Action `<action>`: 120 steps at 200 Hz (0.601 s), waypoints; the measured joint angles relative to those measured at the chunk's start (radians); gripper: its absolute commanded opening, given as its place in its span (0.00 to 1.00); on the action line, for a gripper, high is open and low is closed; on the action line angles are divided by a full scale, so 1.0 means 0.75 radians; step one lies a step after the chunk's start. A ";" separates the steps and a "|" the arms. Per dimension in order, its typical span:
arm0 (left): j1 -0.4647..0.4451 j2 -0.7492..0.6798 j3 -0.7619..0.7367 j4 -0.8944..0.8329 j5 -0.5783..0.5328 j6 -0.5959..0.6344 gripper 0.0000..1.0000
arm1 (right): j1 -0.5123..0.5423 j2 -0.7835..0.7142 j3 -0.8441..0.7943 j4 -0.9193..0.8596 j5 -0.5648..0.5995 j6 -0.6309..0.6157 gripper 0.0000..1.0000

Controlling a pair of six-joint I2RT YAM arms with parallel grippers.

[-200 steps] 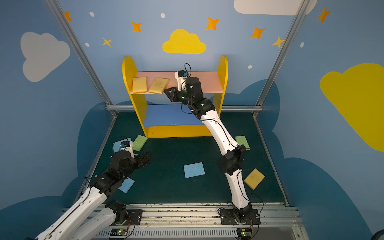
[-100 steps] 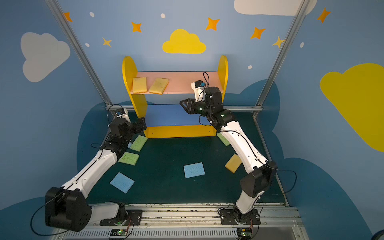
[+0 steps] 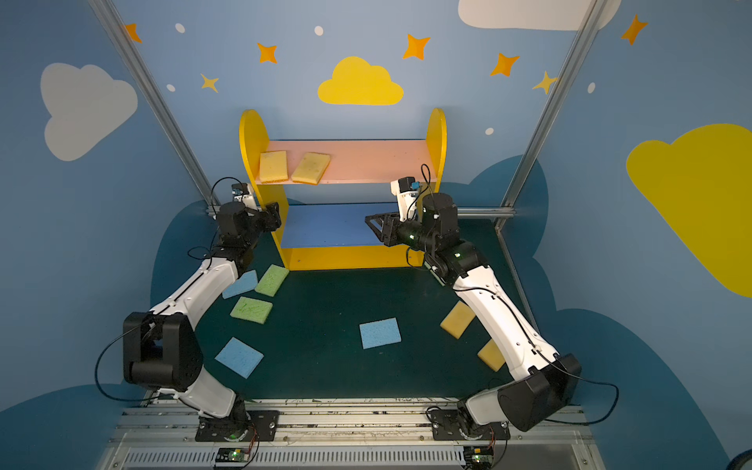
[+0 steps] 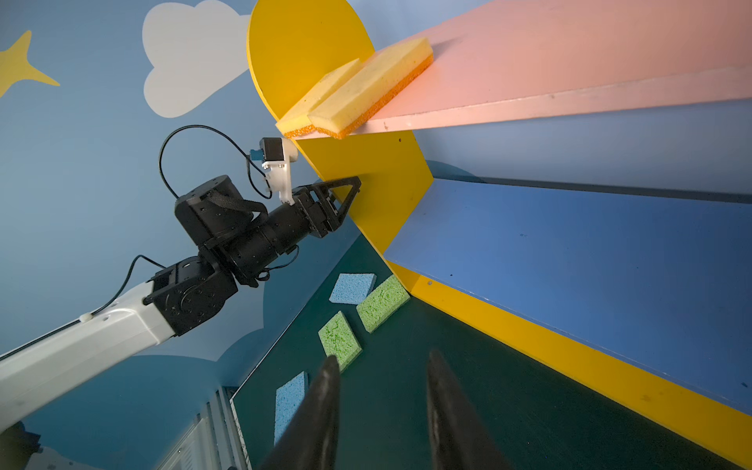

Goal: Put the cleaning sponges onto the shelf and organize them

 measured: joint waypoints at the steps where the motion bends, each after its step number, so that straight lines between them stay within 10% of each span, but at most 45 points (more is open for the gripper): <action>1: 0.000 0.001 0.000 0.001 0.002 -0.001 0.58 | 0.000 0.000 -0.001 0.001 0.000 0.001 0.36; 48: 0.006 0.007 0.000 0.060 0.034 -0.010 0.30 | -0.018 0.001 -0.005 0.014 -0.023 0.024 0.37; 120: -0.009 0.002 -0.014 0.078 0.033 -0.037 0.14 | -0.037 0.016 -0.012 0.020 -0.063 0.040 0.43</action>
